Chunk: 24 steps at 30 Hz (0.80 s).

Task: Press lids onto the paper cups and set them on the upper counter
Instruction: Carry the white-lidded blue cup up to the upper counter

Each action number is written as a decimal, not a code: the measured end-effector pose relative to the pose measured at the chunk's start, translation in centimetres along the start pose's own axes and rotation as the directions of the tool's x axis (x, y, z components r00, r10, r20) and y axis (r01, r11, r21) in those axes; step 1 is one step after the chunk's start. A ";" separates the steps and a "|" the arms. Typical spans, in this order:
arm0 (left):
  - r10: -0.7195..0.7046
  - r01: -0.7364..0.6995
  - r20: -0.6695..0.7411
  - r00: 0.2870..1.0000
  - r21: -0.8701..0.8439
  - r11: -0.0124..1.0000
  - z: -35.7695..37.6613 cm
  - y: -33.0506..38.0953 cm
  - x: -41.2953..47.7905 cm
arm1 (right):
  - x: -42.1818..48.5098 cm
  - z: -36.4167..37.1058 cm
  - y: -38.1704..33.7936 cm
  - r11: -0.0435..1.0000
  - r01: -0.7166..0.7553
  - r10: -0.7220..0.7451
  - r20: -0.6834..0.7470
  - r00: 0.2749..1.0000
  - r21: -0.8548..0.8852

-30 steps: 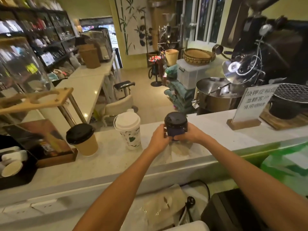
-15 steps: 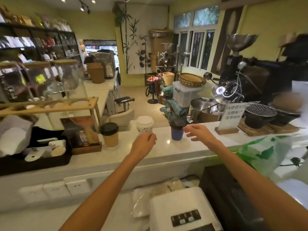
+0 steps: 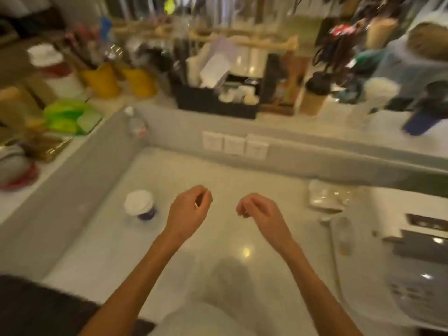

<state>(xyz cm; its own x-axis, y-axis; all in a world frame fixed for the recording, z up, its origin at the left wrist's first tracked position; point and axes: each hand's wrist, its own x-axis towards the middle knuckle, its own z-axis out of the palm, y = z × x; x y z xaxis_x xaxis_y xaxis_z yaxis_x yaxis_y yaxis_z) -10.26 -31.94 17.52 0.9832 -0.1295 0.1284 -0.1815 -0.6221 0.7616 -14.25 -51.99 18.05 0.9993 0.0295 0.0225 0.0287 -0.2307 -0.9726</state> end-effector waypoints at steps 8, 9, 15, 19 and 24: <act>-0.386 0.377 -0.199 0.901 -0.085 0.922 -8.6 -19.5 -7.1 | 2.6 18.4 6.7 0.962 -0.230 0.256 0.192 0.947 -0.149; -0.410 0.404 -0.256 0.875 -0.080 0.911 -9.6 -21.0 -6.2 | 4.5 20.0 6.8 0.956 -0.227 0.263 0.204 0.943 -0.184; -0.568 0.563 0.142 0.811 0.078 0.823 -10.4 -28.5 0.5 | 13.2 26.4 8.7 0.867 -0.278 0.443 0.384 0.810 -0.414; -0.403 0.458 0.283 0.871 -0.165 0.874 -9.5 -25.9 3.2 | 14.2 25.7 8.4 0.946 -0.195 0.308 0.528 0.791 -0.260; -0.190 0.226 0.155 0.970 -0.264 0.938 -10.4 -15.7 9.4 | 17.1 16.7 0.8 0.982 -0.082 0.142 0.373 0.917 -0.173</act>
<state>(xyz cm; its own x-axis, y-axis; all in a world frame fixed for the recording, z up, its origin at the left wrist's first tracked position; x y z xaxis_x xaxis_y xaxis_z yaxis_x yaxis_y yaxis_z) 2.06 -15.33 13.41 0.9848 -0.1269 -0.1185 0.0570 -0.4084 0.9110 2.45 -35.41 13.82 0.9115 0.3572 -0.2039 -0.0494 -0.3970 -0.9165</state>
